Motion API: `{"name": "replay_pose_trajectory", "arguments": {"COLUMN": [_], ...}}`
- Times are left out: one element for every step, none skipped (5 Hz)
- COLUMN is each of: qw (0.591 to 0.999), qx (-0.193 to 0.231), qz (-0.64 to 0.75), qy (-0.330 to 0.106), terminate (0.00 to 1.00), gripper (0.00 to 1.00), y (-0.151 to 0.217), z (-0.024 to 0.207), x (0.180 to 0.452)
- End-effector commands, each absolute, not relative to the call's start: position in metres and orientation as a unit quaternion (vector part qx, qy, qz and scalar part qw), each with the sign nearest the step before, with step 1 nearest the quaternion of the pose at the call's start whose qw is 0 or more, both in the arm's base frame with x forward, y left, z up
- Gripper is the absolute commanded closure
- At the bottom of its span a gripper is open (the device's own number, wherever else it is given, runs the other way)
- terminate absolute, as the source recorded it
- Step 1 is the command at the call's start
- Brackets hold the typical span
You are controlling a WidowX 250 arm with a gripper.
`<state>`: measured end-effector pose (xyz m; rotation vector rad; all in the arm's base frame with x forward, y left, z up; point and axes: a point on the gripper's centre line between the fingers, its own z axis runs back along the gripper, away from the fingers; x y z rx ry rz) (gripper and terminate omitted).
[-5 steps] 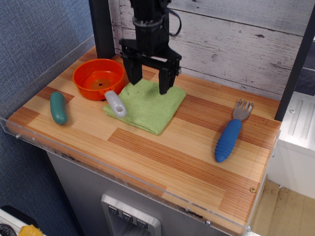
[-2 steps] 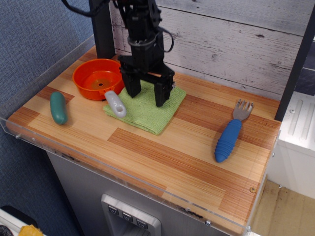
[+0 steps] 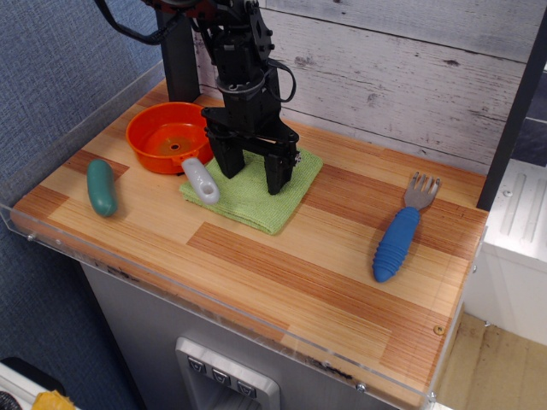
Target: Move the green cloth to the lower edge of the table.
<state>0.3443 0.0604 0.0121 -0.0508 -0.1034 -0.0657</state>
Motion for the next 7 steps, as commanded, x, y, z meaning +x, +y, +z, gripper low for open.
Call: {"name": "replay_pose_trajectory", "arguments": {"qw": [0.996,0.996,0.995,0.994,0.994,0.994,0.994], "qx": [-0.033,-0.032,-0.041,-0.042,-0.037,-0.032,-0.029], "qz": [-0.053,-0.064,-0.070,-0.087,-0.094,-0.098,-0.100], "qy": [-0.059,-0.057,-0.054,-0.056,-0.041,-0.038,-0.040], "terminate": [0.00,0.00,0.00,0.00,0.00,0.00,0.00], "gripper": [0.00,0.00,0.00,0.00,0.00,0.00,0.00], "y": [0.048,0.036,0.027,0.012,0.004,-0.002,-0.007], "z": [0.024,0.026,0.023,0.023,0.019,0.020,0.023], "x": [0.332,0.327,0.322,0.317,0.309,0.297,0.285]}}
